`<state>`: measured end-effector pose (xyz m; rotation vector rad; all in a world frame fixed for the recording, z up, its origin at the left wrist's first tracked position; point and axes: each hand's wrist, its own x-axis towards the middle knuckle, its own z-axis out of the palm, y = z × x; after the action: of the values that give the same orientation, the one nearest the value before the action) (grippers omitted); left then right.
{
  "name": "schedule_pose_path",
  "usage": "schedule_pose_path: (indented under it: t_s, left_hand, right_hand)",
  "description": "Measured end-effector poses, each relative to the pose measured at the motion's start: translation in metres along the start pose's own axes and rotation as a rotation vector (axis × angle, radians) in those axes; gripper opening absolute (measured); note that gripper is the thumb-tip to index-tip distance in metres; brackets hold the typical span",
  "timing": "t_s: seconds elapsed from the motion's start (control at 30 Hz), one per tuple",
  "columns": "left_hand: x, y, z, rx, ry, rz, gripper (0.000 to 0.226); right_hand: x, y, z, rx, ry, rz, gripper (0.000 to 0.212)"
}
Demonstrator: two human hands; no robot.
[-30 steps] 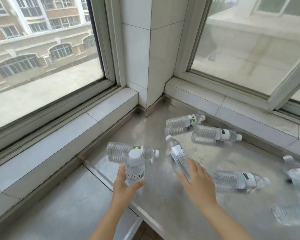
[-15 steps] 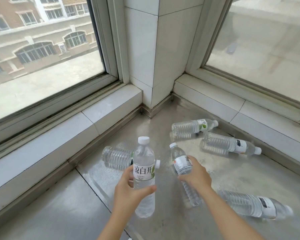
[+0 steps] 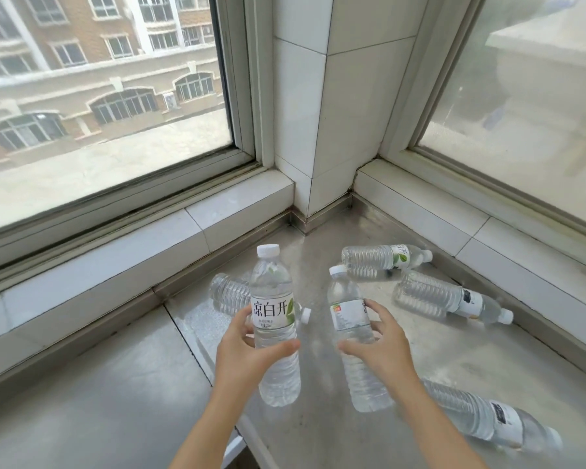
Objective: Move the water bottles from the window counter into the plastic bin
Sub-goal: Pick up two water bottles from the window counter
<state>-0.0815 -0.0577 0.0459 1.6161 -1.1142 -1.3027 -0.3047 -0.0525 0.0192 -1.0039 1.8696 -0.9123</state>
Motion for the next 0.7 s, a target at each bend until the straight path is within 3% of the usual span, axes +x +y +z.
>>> schedule_pose_path:
  t_s: [0.17,0.33,0.43,0.7]
  left_hand:
    - [-0.034,0.008,-0.014,-0.062,0.079,0.024,0.079]
    - [-0.073,0.012,-0.041,-0.107,0.219,0.065,0.069]
    - [-0.095,0.012,-0.061,-0.118,0.290,0.088,0.075]
    - [-0.165,0.007,-0.140,-0.088,0.477,0.159,0.088]
  right_hand:
    - [-0.035,-0.025,-0.006,0.066,-0.065,-0.159,0.087]
    - [-0.076,-0.056,-0.005,0.108,-0.143,-0.283,0.087]
    - [-0.103,-0.076,-0.001,0.106,-0.211,-0.345,0.088]
    - [-0.177,-0.114,0.048,0.089,-0.419,-0.459,0.085]
